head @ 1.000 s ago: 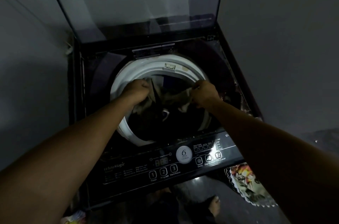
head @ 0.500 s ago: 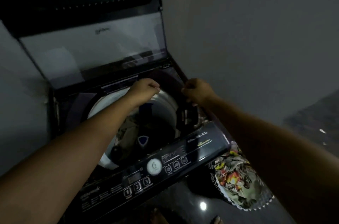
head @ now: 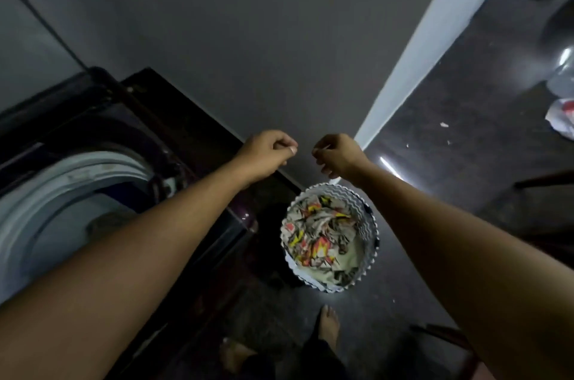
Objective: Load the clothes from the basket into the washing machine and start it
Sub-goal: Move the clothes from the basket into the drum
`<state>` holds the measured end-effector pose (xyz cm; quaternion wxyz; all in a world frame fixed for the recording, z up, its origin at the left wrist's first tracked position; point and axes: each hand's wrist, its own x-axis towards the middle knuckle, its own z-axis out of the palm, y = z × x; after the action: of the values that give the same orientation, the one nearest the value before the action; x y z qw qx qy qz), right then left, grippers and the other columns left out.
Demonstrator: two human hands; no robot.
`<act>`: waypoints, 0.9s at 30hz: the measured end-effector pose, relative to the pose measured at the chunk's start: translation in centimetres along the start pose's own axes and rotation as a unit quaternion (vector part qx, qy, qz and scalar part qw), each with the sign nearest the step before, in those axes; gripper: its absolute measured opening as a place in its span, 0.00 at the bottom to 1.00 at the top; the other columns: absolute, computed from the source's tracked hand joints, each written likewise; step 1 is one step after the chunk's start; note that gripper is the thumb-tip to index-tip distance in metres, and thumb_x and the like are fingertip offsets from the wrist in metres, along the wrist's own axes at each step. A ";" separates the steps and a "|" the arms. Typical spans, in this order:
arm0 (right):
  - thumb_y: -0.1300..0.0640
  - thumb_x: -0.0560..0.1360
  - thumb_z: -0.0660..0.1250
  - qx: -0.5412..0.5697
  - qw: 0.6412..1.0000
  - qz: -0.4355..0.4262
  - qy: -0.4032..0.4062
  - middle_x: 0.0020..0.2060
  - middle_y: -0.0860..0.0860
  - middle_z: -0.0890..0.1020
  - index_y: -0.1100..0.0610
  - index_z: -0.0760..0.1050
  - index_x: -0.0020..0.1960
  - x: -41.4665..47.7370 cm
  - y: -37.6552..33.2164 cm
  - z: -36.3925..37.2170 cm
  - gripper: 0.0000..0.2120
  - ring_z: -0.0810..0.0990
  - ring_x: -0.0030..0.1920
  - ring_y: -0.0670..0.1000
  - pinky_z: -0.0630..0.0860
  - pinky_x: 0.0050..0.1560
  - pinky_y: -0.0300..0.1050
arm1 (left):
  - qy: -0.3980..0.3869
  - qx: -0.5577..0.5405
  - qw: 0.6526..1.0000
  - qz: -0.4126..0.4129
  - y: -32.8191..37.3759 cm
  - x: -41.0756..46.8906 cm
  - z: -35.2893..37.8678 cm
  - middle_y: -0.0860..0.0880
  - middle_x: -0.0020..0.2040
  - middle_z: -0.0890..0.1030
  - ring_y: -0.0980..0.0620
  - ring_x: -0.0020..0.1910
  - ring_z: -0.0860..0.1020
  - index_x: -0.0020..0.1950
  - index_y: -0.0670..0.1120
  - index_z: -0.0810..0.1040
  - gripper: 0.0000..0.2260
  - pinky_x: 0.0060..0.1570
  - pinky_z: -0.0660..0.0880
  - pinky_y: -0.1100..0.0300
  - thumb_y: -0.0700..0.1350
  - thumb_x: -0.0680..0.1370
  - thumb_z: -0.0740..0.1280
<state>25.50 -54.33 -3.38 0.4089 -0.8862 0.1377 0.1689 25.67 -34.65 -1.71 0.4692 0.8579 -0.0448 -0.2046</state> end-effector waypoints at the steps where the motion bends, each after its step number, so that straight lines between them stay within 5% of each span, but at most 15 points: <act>1: 0.55 0.77 0.69 0.004 1.000 0.012 -0.003 0.40 0.58 0.86 0.56 0.81 0.49 0.6 2.3 -0.4 0.05 0.86 0.38 0.58 0.85 0.41 0.57 | -0.014 0.004 1.000 -0.007 0.0 1.0 2.1 0.48 0.45 0.85 0.52 0.45 0.84 0.54 0.50 0.82 0.06 0.45 0.79 0.57 0.48 0.79 0.69; 9: 0.51 0.73 0.74 -0.037 0.993 0.094 -0.066 0.44 0.54 0.86 0.48 0.78 0.42 5.0 22.7 1.0 0.05 0.86 0.44 0.56 0.84 0.49 0.53 | -0.081 0.011 0.989 -0.120 -7.8 7.5 18.3 0.46 0.45 0.85 0.46 0.47 0.84 0.50 0.50 0.83 0.07 0.44 0.78 0.55 0.51 0.76 0.70; 14: 0.50 0.73 0.73 -0.086 0.986 0.089 -0.111 0.50 0.53 0.85 0.52 0.82 0.54 7.9 31.6 4.5 0.11 0.83 0.51 0.55 0.80 0.52 0.50 | -0.126 0.093 0.973 -0.169 -16.4 10.5 26.2 0.54 0.45 0.80 0.50 0.48 0.79 0.53 0.52 0.81 0.06 0.43 0.72 0.59 0.50 0.79 0.68; 20: 0.52 0.71 0.73 -0.121 0.982 0.009 -0.146 0.66 0.56 0.77 0.51 0.72 0.71 11.9 37.3 9.9 0.29 0.79 0.63 0.58 0.77 0.60 0.49 | -0.104 0.225 0.960 -0.129 -24.8 13.8 31.6 0.48 0.57 0.78 0.45 0.54 0.79 0.48 0.55 0.76 0.05 0.52 0.78 0.52 0.53 0.74 0.67; 25: 0.52 0.73 0.72 -0.157 0.971 -0.079 -0.161 0.77 0.51 0.64 0.47 0.59 0.79 13.6 39.6 13.1 0.39 0.72 0.70 0.60 0.74 0.67 0.55 | -0.106 0.319 0.930 -0.148 -27.4 15.8 34.3 0.39 0.61 0.76 0.36 0.59 0.76 0.71 0.46 0.64 0.29 0.52 0.76 0.46 0.52 0.74 0.71; 27: 0.53 0.73 0.73 -0.178 0.965 -0.111 -0.159 0.79 0.51 0.60 0.48 0.54 0.81 14.0 40.3 13.6 0.43 0.71 0.72 0.60 0.74 0.68 0.56 | -0.119 0.341 0.923 -0.133 -28.3 16.2 34.9 0.39 0.57 0.80 0.36 0.57 0.78 0.69 0.48 0.70 0.23 0.49 0.75 0.50 0.52 0.76 0.69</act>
<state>20.21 -70.56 -44.74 0.2775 -0.9161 -0.0605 0.2829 23.52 -50.69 -46.66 0.1077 0.9334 -0.0528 -0.3383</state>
